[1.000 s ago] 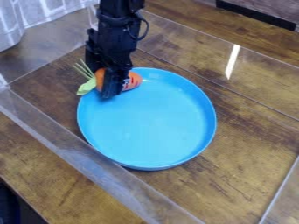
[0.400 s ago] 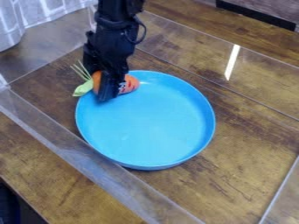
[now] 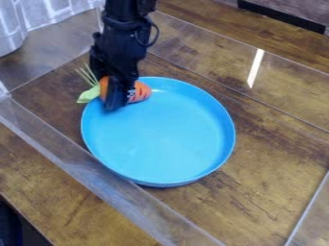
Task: Remove the carrot from inside the blue tray and put it on the table
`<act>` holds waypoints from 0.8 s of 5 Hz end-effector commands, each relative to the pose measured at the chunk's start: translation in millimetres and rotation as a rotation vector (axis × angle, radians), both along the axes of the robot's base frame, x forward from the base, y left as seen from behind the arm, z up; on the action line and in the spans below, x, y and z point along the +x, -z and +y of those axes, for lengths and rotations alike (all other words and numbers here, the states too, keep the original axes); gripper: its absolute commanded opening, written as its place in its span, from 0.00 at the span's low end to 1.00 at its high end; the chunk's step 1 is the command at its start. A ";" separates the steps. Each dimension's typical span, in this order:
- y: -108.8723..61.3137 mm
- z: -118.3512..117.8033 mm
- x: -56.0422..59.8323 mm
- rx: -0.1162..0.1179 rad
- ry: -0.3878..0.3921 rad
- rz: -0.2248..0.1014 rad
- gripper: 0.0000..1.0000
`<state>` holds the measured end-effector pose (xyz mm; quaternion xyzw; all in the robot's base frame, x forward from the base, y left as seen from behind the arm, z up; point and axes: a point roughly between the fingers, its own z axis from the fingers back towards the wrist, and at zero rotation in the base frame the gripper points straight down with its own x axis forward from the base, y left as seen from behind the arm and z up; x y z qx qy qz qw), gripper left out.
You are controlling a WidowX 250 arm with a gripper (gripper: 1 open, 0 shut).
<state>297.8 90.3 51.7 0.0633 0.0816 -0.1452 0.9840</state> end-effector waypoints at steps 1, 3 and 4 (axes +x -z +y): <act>-29.5 -4.1 4.8 0.020 0.037 -0.086 0.00; -31.5 -11.0 2.7 0.021 0.062 -0.087 0.00; -32.9 -16.8 2.1 0.021 0.080 -0.089 0.00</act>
